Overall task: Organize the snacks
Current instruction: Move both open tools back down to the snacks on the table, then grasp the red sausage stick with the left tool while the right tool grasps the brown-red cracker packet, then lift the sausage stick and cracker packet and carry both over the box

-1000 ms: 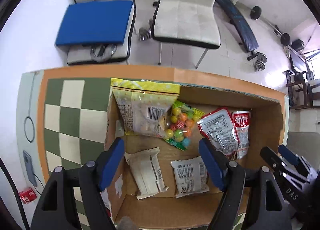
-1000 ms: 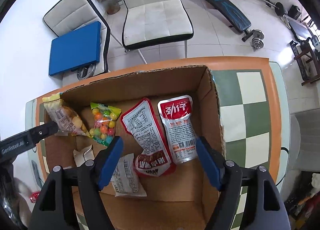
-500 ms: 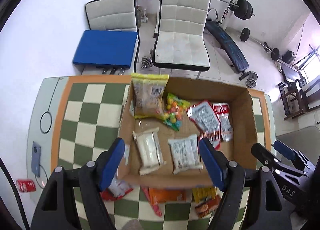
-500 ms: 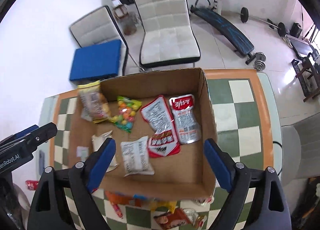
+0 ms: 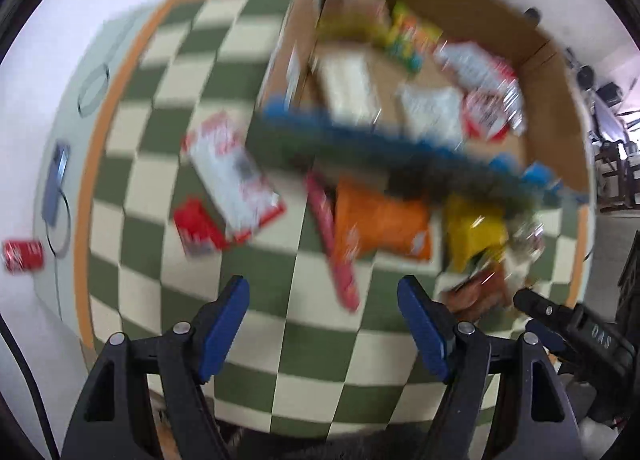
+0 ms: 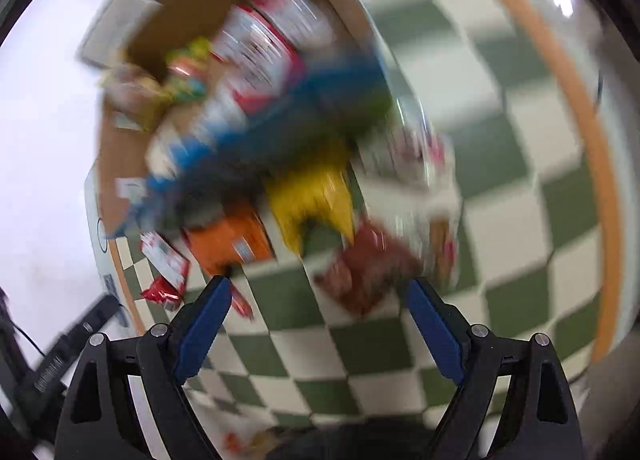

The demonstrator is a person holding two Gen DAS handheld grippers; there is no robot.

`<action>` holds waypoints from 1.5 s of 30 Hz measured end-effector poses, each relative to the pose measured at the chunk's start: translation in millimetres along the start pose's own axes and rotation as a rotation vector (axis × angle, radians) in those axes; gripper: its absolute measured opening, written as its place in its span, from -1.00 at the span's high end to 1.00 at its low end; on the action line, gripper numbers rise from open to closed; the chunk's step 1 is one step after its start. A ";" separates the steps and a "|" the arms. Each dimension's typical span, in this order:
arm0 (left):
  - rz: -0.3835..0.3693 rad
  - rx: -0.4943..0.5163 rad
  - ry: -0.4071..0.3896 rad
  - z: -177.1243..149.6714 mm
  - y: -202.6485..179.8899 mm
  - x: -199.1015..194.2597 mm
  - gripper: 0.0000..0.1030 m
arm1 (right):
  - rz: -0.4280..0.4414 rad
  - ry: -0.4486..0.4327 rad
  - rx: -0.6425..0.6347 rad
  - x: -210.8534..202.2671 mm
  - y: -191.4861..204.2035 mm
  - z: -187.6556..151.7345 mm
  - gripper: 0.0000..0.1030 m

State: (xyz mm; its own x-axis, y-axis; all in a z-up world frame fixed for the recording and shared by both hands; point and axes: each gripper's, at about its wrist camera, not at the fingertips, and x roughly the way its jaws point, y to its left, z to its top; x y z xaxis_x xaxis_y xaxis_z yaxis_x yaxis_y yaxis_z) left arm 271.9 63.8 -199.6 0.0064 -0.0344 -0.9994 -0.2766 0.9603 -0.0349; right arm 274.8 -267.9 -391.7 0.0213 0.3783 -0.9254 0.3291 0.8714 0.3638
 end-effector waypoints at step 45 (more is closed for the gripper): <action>-0.039 0.086 0.077 -89.6 -16.8 70.3 0.71 | -0.198 0.131 -0.263 77.9 6.4 -96.2 -0.19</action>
State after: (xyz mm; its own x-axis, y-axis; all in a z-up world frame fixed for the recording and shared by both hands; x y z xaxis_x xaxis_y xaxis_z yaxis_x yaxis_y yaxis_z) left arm 190.8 20.5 -269.0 -0.0593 -0.0897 -0.9942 -0.1937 0.9780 -0.0767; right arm 187.8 -202.8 -451.3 -0.1456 0.2161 -0.9655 0.0602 0.9760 0.2094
